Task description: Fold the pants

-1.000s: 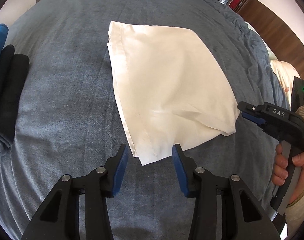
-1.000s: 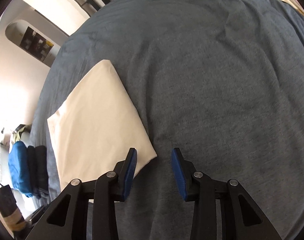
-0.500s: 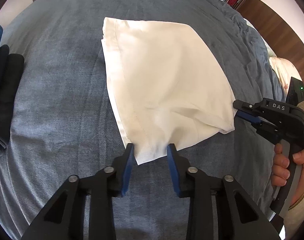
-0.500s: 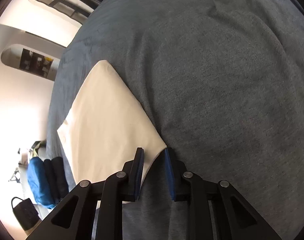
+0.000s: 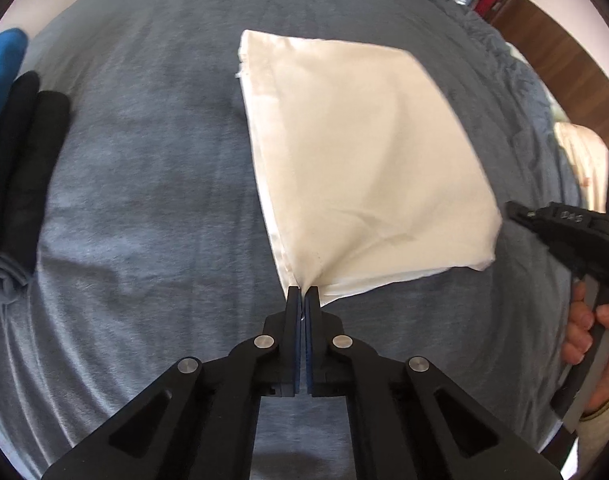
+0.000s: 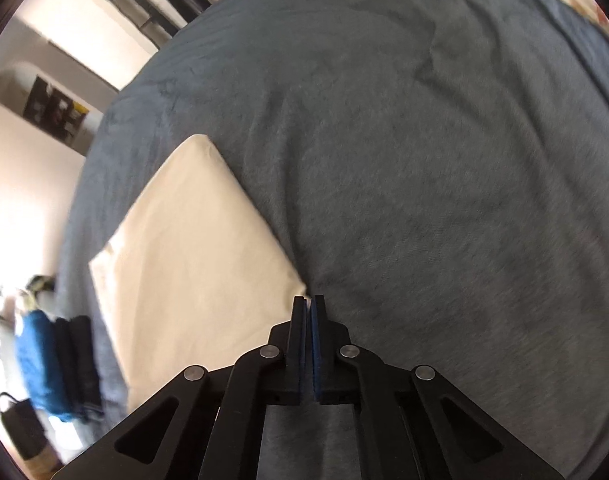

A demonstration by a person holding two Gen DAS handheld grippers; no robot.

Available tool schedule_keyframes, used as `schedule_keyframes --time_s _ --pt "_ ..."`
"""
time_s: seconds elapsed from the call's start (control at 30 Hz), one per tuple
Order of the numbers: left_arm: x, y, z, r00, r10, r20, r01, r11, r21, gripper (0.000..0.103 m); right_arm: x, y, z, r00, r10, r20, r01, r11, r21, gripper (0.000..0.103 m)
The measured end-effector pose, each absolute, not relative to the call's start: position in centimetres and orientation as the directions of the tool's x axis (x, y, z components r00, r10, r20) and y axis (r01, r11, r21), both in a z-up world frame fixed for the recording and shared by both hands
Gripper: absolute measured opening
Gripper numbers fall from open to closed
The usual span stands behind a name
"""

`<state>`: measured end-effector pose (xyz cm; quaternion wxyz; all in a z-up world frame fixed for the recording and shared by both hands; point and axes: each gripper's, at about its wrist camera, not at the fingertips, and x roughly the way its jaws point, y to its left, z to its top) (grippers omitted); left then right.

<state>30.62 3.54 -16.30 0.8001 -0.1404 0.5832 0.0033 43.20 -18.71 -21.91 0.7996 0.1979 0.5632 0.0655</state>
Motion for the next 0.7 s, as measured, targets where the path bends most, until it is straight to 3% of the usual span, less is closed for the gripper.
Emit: schedule_keyframes --time_s 0.13,0.27,0.33,0.57,0.7 --pt "30.5 3.1 -16.0 0.316 -0.178 -0.932 -0.137 0.963 -0.231 0.006 43.8 -18.8 -21.4 0.372 0.295 -0.880 0.093 0.932 0.351 0.001" --pt "30.7 3.1 -15.8 0.309 -0.206 -0.929 -0.148 0.954 -0.260 0.025 43.7 -18.5 -20.6 0.363 0.343 -0.866 0.069 0.917 0.392 0.005" --pt "30.7 3.3 -15.8 0.306 -0.192 -0.933 -0.155 0.956 -0.248 0.026 43.5 -18.4 -20.6 0.351 0.359 -0.865 0.087 0.907 0.412 0.019" --pt "30.3 3.0 -15.6 0.299 -0.161 -0.941 -0.098 0.975 -0.198 0.027 43.5 -18.5 -23.2 0.277 0.414 -0.867 0.147 0.874 0.464 0.019" --pt "30.8 2.0 -15.1 0.318 -0.174 -0.932 -0.065 0.977 -0.204 0.035 42.9 -19.3 -24.5 0.250 0.467 -0.848 0.219 0.826 0.519 0.019"
